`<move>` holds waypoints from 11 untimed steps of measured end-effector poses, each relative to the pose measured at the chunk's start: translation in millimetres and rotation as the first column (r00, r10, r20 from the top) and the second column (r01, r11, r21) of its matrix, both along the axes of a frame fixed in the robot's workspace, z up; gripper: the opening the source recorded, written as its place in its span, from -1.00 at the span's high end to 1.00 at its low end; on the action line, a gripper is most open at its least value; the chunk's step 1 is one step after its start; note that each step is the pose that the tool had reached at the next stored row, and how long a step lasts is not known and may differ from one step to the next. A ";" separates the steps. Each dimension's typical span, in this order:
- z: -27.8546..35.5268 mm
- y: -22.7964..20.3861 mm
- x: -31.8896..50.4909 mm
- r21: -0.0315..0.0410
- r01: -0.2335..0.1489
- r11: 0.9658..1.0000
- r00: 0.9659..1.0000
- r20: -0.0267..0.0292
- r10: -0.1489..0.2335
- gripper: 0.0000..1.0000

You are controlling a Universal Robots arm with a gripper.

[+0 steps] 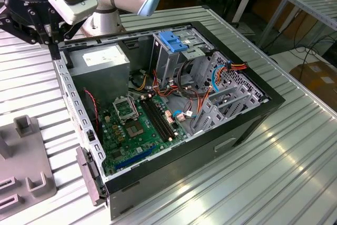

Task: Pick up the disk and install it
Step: 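Reach for the disk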

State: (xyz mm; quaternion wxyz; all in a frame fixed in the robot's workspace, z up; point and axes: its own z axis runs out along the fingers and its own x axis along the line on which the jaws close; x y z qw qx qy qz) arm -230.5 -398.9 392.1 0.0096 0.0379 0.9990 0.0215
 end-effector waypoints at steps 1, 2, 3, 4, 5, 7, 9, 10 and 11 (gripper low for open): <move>-0.1 0.0 -4.0 0.000 0.000 1.000 1.000 0.000 0.000 0.80; -0.1 0.0 -7.1 0.000 0.000 1.000 1.000 0.000 0.000 0.80; -0.2 0.0 -9.5 0.000 0.000 1.000 1.000 0.000 0.000 0.80; -0.2 0.0 -12.0 0.000 0.000 1.000 1.000 0.000 0.000 0.80; -0.2 0.0 -13.8 0.000 0.000 1.000 1.000 0.000 0.000 0.80; -0.3 0.0 -18.2 0.000 0.000 1.000 1.000 0.000 0.000 0.80; -0.3 0.0 -21.9 0.000 0.000 1.000 1.000 0.000 0.000 0.80; -0.3 0.0 -23.6 0.000 0.000 1.000 1.000 0.000 0.000 0.80; -0.4 0.0 -26.0 0.000 0.000 1.000 1.000 0.000 0.000 0.80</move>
